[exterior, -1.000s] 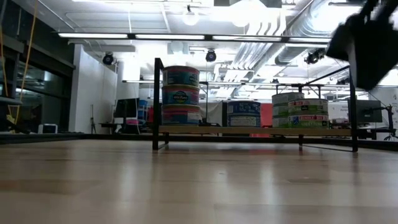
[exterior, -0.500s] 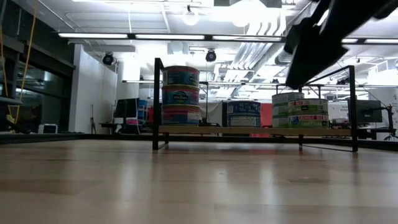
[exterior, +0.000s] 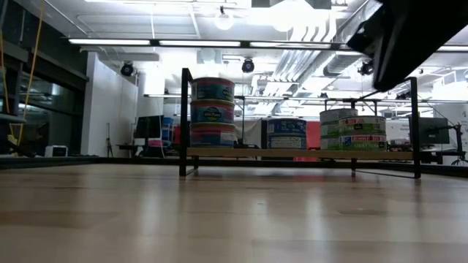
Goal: Stack canned seafood by type on shelf
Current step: Stack the blue tuna can on top of the other blue tuna can on the shelf
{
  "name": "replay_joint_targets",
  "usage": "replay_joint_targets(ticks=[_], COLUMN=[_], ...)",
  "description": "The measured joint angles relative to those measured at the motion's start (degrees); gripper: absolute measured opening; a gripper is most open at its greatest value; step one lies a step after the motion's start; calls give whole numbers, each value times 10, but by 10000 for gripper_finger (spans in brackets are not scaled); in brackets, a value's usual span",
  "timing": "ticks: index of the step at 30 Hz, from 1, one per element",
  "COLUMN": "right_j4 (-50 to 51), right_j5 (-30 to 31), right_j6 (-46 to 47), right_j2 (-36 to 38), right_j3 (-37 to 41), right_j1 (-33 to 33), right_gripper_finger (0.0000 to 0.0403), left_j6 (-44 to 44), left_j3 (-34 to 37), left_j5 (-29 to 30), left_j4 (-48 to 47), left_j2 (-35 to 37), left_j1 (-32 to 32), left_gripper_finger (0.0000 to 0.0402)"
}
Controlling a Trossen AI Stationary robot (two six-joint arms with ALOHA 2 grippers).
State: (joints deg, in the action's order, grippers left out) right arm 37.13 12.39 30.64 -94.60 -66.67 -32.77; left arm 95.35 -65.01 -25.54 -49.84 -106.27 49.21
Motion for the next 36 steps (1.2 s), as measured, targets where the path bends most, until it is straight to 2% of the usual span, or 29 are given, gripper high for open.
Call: replay_joint_targets(ticks=[3, 7, 11, 13, 16, 20, 23, 27, 31, 33, 36], right_j4=[54, 104, 127, 134, 135, 122, 92, 25, -38, -70, -128], right_j5=[29, 42, 42, 42, 47, 55, 55, 55, 59, 49, 8], right_j6=[23, 43, 59, 68, 69, 62, 56, 93, 163, 203, 239], right_j2=[30, 65, 83, 88, 88, 88, 88, 80, 43, 12, -44], right_j3=[0, 0, 0, 0, 0, 0, 0, 0, 0, 0, 0], right_j1=[-4, -4, -4, -4, -4, -4, -2, 5, 19, 29, 48], right_gripper_finger=[24, 4, 8, 5, 1, 4, 4, 7, 38, 69, 129], left_j6=[-49, -142, -241, -290, -359, -460, -564, -656, -667, -647, -628], left_j3=[-2, -3, 1, 2, -9, -61, -103, -114, -53, -4, 68], left_j5=[81, 185, 297, 334, 354, 350, 317, 317, 336, 355, 367], left_j4=[7, 50, 198, 270, 326, 339, 297, 252, 266, 294, 392], left_j2=[2, 4, -3, -5, -10, -1, 7, 40, 77, 95, 114], left_j1=[-46, -113, -187, -222, -273, -323, -319, -286, -259, -251, -253], left_gripper_finger=[0, 0, 0, 0, 0, 0, 0, 0, 0, 0, 0])
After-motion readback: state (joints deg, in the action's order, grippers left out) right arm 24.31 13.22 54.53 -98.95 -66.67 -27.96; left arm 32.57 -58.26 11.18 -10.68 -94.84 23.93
